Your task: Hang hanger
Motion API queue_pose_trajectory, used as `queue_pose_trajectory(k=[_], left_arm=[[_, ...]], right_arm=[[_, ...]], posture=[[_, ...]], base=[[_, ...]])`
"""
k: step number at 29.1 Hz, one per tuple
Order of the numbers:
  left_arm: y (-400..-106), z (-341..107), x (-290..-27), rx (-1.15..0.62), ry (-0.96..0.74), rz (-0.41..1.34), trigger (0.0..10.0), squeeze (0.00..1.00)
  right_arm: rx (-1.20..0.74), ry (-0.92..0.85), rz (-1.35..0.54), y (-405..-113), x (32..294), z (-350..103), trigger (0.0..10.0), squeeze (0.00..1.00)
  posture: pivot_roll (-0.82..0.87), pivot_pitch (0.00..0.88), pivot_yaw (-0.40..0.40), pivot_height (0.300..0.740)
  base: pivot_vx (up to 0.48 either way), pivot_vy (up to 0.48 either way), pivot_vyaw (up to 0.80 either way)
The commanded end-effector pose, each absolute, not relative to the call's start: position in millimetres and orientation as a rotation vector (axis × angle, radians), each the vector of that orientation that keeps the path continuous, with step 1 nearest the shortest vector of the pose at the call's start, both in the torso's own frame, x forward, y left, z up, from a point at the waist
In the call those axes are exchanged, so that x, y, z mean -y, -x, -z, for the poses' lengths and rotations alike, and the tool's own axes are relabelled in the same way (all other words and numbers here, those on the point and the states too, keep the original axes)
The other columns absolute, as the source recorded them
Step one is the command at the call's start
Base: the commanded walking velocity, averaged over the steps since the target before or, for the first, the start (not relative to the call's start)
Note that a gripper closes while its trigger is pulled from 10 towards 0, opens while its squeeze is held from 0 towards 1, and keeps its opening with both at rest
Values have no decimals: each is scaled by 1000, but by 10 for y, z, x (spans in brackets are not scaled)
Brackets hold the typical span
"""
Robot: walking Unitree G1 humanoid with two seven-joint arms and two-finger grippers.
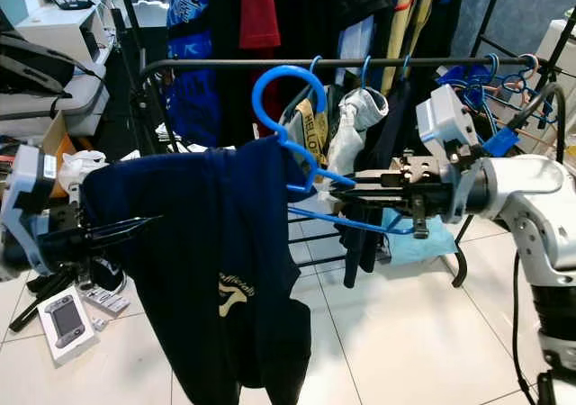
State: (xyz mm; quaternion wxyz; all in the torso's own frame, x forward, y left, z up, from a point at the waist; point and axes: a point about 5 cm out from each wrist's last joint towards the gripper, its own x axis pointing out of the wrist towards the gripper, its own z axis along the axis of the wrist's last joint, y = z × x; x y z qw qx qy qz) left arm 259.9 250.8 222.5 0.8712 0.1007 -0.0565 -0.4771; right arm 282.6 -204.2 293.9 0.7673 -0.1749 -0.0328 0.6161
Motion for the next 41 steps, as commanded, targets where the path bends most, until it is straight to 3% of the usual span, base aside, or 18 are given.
queue_pose_trajectory(k=[1, 14, 16, 25, 28, 31, 32, 33, 34, 36, 37, 40, 41], left_arm=[[-2591, -2215, -2634, 92, -238, 938, 0, 0], [-2634, -2268, -3006, 115, -280, 678, 0, 0], [-2677, -2292, -3079, 137, -269, 602, 0, 0], [-2740, -2176, -3123, 152, -199, 481, 0, 0], [-2750, -1954, -3054, 114, -126, 450, 0, 0], [-2751, -1905, -3023, 102, -115, 452, 0, 0], [-2766, -1760, -2953, 58, -90, 450, 0, 0], [-2783, -1603, -2880, 7, -65, 442, 0, 0], [-2799, -1333, -2777, -85, -41, 419, 6078, 0], [-2798, -1153, -2700, -148, -30, 406, 6078, 0], [-2793, -939, -2618, -219, -7, 380, 10000, 0], [-2784, -812, -2565, -263, 7, 365, 10000, 0], [-2761, -547, -2457, -350, 46, 323, 10000, 0]], right_arm=[[80, 397, -1286, -2824, 2135, -2962, 0, 0], [-207, 465, -1163, -2829, 2468, -2601, 0, 0], [-355, 482, -1130, -2818, 2563, -2333, 0, 0], [-497, 365, -1050, -2800, 2663, -1742, 0, 0], [-563, 298, -974, -2767, 2672, -1340, 0, 0], [-570, 297, -952, -2776, 2667, -1276, 0, 0], [-573, 293, -881, -2813, 2660, -1132, 10000, 0], [-571, 285, -812, -2846, 2642, -992, 10000, 0], [-584, 230, -704, -2875, 2619, -799, 10000, 0], [-599, 192, -635, -2882, 2593, -667, 10000, 0], [-624, 193, -560, -2875, 2568, -521, 10000, 0], [-641, 203, -518, -2865, 2551, -435, 10000, 0], [-681, 206, -445, -2807, 2508, -253, 10000, 0]], posture=[[-12, 0, -27, 740], [-11, 0, -31, 740], [-9, 0, -34, 740], [3, 0, -37, 740], [4, 0, -35, 740], [4, 0, -35, 740], [9, 0, -36, 740], [9, 0, -36, 740], [15, 0, -38, 740], [15, 0, -38, 740], [22, 0, -39, 740], [22, 0, -39, 740], [34, 0, -45, 740]], base=[[0, 0, 0], [0, 0, 0], [0, 0, 0], [0, 0, 0], [0, 0, 0], [0, 0, 0], [0, 0, 0], [0, 0, 0], [0, 0, 0], [0, 0, 0], [0, 0, 0], [0, 0, 0], [0, 0, 0]])
